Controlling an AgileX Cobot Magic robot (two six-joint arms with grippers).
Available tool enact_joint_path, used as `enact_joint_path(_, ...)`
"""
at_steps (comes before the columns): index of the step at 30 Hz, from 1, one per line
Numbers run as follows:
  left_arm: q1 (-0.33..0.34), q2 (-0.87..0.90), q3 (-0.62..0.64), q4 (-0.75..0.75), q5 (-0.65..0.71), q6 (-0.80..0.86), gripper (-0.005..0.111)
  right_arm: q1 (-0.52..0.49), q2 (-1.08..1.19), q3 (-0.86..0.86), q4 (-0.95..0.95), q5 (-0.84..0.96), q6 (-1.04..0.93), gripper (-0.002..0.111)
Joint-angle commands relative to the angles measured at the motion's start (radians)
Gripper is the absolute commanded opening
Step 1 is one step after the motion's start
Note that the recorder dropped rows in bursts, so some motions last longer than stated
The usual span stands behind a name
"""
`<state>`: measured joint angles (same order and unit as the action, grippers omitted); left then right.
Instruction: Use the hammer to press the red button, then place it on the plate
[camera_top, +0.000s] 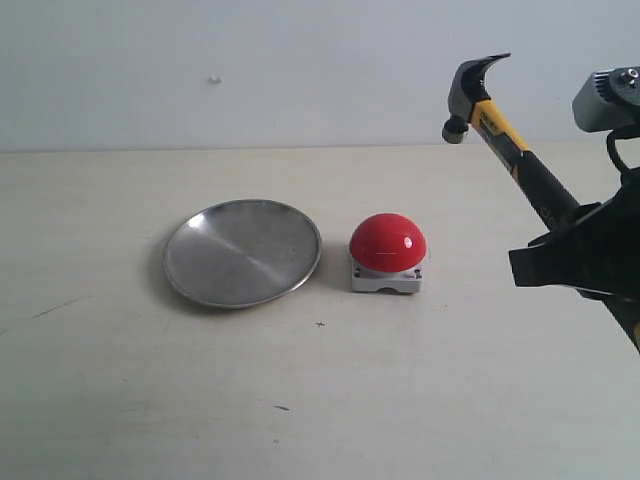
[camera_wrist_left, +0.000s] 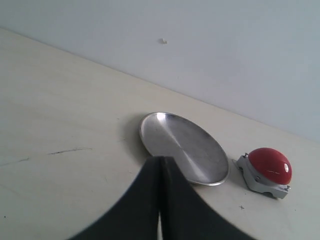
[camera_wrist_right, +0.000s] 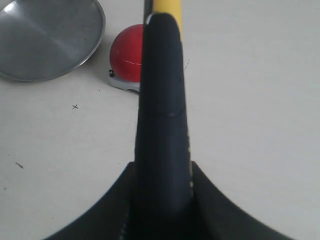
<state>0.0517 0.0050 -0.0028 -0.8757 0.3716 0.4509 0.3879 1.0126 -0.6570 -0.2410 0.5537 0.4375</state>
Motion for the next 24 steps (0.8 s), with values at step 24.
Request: enact_joint_path(24, 0.001, -0.005, 0.003, 0.0, 0.007, 0.001, 0.0, -0.004, 0.173, 0.073, 0.071, -0.325, -0.06, 0.0)
